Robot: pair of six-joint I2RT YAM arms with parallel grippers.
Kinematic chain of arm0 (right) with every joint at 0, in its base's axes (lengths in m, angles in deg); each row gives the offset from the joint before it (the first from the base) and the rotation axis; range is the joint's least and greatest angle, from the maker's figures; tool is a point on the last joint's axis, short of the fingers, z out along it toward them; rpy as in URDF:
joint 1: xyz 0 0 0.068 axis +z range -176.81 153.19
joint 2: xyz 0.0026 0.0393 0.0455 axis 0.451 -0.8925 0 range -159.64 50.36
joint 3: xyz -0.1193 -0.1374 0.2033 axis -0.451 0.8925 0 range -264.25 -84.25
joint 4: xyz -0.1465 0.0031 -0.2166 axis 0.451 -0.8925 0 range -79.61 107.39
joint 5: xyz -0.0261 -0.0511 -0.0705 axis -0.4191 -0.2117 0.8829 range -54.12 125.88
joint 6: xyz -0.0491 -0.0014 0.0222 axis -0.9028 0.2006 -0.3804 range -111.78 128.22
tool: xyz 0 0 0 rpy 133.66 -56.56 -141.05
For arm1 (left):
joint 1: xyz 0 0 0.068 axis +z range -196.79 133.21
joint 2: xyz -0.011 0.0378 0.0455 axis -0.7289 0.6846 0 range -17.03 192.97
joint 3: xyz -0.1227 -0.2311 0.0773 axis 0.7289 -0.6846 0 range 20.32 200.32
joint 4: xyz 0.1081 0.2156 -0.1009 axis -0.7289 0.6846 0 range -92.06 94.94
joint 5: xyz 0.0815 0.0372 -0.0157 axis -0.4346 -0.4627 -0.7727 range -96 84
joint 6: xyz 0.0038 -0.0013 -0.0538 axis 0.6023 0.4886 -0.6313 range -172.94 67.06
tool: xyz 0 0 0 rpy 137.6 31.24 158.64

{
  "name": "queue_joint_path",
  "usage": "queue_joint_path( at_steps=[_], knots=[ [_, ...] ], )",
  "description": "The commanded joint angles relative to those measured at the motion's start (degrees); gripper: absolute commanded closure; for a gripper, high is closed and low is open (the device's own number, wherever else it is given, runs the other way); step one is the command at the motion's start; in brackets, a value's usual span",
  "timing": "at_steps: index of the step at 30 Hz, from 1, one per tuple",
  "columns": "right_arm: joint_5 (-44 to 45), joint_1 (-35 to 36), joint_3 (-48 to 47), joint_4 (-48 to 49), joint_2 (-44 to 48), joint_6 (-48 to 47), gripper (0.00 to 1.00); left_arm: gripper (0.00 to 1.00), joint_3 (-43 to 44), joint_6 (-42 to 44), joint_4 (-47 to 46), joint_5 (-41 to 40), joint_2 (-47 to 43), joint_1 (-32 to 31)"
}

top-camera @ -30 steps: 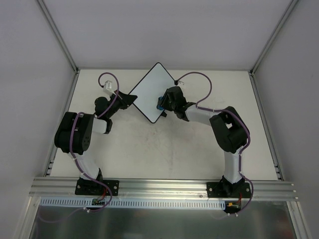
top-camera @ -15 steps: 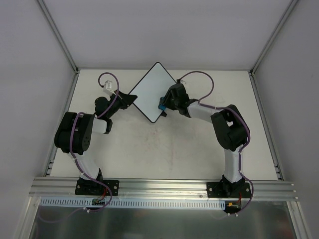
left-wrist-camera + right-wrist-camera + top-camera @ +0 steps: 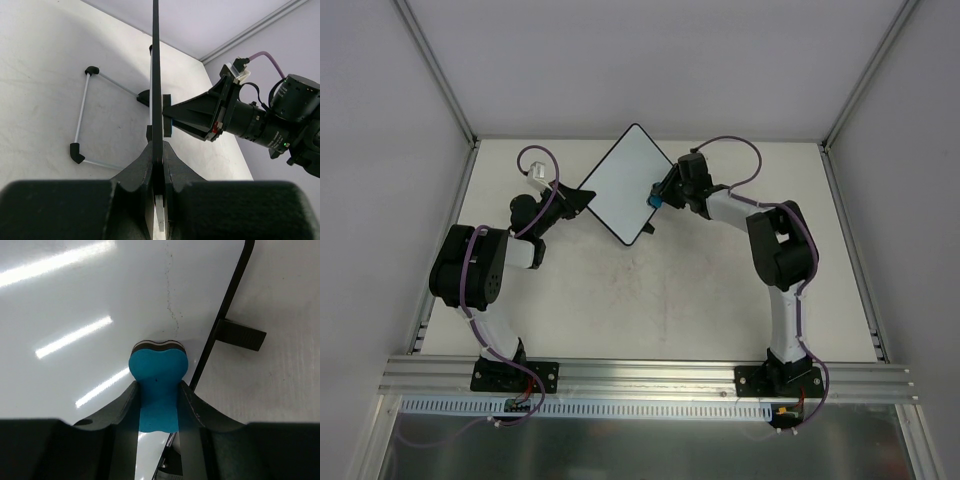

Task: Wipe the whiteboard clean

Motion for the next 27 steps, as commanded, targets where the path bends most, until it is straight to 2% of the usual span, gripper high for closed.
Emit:
queue_joint_path(
  at_steps=[1, 6, 14, 21, 27],
  knots=[
    [-1.84, -0.24, -3.1, -3.46, -5.0, 0.11, 1.0, 1.0, 1.72, 1.08, -4.63, 5.52, -0.39, -1.23],
    [-5.44, -2.52, -11.69, -7.76, -8.34, -1.56, 1.0, 1.0, 2.16, 1.08, -4.28, 6.14, 0.05, -1.23],
    [-8.61, -5.51, -19.18, -11.1, -11.67, -2.35, 1.0, 1.0, 3.04, 1.17, -3.84, 6.93, 0.84, -1.23],
    [-12.47, -7.01, -30.95, -18.82, -17.03, -5.16, 1.0, 1.0, 3.48, 0.99, -3.75, 7.72, 1.36, -1.23],
    [-13.53, -8.85, -32.99, -19.72, -18.1, -5.26, 1.0, 1.0, 3.22, 0.9, -3.58, 8.33, 1.28, -1.15]
  ],
)
